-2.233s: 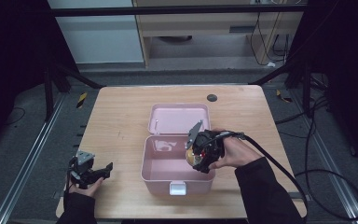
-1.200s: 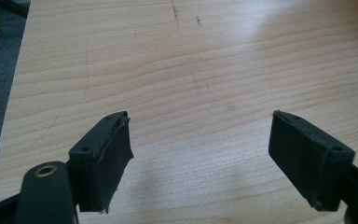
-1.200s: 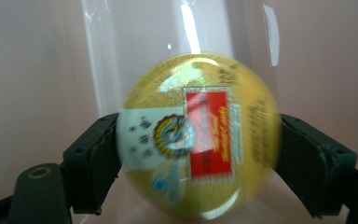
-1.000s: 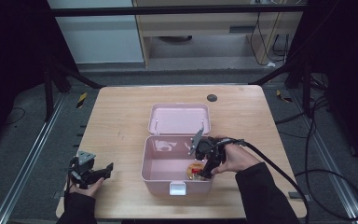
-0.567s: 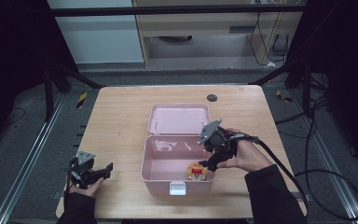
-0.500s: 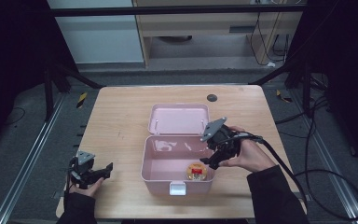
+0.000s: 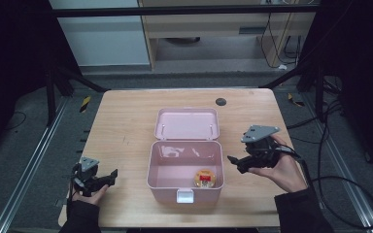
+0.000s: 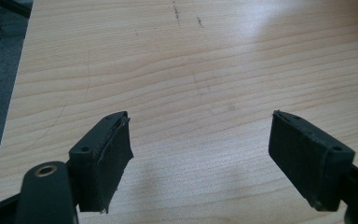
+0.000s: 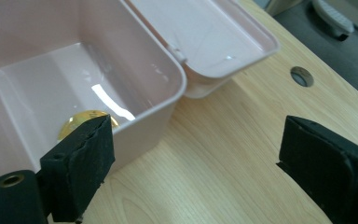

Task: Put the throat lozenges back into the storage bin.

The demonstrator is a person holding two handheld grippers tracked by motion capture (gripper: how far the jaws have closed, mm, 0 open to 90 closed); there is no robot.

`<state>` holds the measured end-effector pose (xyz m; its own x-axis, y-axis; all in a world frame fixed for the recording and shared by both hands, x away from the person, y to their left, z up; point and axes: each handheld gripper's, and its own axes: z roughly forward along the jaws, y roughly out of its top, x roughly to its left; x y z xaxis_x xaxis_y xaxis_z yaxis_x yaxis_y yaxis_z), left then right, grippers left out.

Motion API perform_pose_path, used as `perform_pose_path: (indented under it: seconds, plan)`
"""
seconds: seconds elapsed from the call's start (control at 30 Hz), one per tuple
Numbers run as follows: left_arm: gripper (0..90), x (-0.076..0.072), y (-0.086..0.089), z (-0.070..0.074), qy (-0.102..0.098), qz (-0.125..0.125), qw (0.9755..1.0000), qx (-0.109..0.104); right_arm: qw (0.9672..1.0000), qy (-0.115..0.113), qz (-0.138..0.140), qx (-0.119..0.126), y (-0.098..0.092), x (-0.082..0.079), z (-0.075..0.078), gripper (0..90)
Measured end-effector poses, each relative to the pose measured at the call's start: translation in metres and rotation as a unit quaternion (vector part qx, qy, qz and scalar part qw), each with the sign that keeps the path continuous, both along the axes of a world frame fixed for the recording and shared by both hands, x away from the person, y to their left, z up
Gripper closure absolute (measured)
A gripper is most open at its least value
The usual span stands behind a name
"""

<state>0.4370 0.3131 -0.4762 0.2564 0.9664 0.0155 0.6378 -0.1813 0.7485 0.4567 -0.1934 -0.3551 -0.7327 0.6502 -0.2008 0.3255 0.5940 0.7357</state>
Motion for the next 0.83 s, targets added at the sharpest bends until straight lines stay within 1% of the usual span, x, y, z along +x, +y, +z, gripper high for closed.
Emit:
perform_pose_path:
  seconds: [0.03,0.07,0.1,0.13,0.2,0.23,0.27,0.3,0.33,0.37,0.4,0.43,0.47,0.5,0.57,0.6,0.63,0.67,0.7,0.73,0.77,0.83]
  plan:
    - [20.2,0.000,0.000,0.000,0.000,0.000,1.0000,0.000,0.9997,-0.004,-0.020,0.013,-0.009,-0.002,-0.006,8.8]
    - [20.2,0.000,0.000,0.000,0.000,0.000,1.0000,0.000,0.9997,-0.004,-0.020,0.013,-0.009,-0.002,-0.006,8.8]
    - [20.2,0.000,0.000,0.000,0.000,0.000,1.0000,0.000,0.9992,-0.006,-0.033,0.021,-0.014,-0.003,-0.009,7.9]
    - [20.2,0.000,0.000,0.000,0.000,0.000,1.0000,0.000,0.9973,-0.012,-0.060,0.039,-0.023,-0.005,-0.016,6.8]
    - [20.2,0.000,0.000,0.000,-0.001,0.000,1.0000,0.000,0.9949,-0.014,-0.082,0.057,-0.032,-0.007,-0.023,6.8]
    - [20.2,0.000,0.000,0.000,-0.001,0.000,1.0000,0.000,0.9949,-0.014,-0.082,0.057,-0.032,-0.007,-0.023,6.8]
    - [20.2,0.000,0.000,0.000,-0.001,0.001,1.0000,0.000,0.9926,-0.017,-0.100,0.066,-0.040,-0.009,-0.031,6.5]
    - [20.2,0.000,0.000,0.000,-0.001,0.001,1.0000,0.000,0.9916,-0.017,-0.108,0.070,-0.044,-0.009,-0.035,5.9]
    - [20.2,0.000,0.000,0.000,-0.001,0.001,1.0000,0.000,0.9916,-0.017,-0.108,0.070,-0.044,-0.009,-0.035,5.9]
    - [20.2,0.000,0.000,0.000,0.000,0.001,1.0000,0.000,0.9894,-0.010,-0.125,0.074,-0.050,-0.009,-0.044,5.1]
    - [20.2,0.000,0.000,0.000,0.000,0.001,1.0000,0.000,0.9894,-0.010,-0.125,0.074,-0.050,-0.009,-0.044,5.1]
    - [20.2,0.000,0.000,0.000,-0.001,0.001,1.0000,0.000,0.9885,-0.012,-0.132,0.074,-0.053,-0.009,-0.048,5.1]
    - [20.2,0.000,0.000,0.000,-0.001,0.001,1.0000,0.000,0.9864,-0.011,-0.144,0.080,-0.058,-0.009,-0.056,4.7]
    - [20.2,0.000,0.000,0.000,-0.001,0.001,1.0000,0.000,0.9864,-0.011,-0.144,0.080,-0.058,-0.009,-0.056,4.7]
    - [20.2,0.000,0.000,0.000,-0.002,0.001,1.0000,0.000,0.9837,-0.014,-0.156,0.088,-0.063,-0.010,-0.063,4.8]
    - [20.2,0.000,0.000,0.000,-0.002,0.001,1.0000,0.000,0.9821,-0.011,-0.164,0.093,-0.066,-0.010,-0.067,4.7]
    - [20.2,0.000,0.000,0.000,-0.002,0.002,1.0000,0.000,0.9799,-0.011,-0.176,0.094,-0.071,-0.011,-0.076,4.2]
    - [20.2,0.000,0.001,0.000,-0.003,0.002,1.0000,0.000,0.9799,-0.011,-0.176,0.094,-0.071,-0.011,-0.076,4.2]
    - [20.2,0.000,0.001,0.000,-0.003,0.002,1.0000,0.000,0.9788,-0.010,-0.182,0.093,-0.073,-0.011,-0.080,4.0]
    - [20.2,0.000,0.001,0.000,-0.003,0.003,1.0000,0.001,0.9766,-0.008,-0.194,0.093,-0.077,-0.011,-0.089,3.6]
    - [20.2,0.000,0.001,0.000,-0.003,0.003,1.0000,0.001,0.9766,-0.008,-0.194,0.093,-0.077,-0.011,-0.089,3.6]
    - [20.1,0.000,0.001,0.000,-0.004,0.003,1.0000,0.001,0.9749,-0.001,-0.204,0.089,-0.082,-0.012,-0.097,3.2]
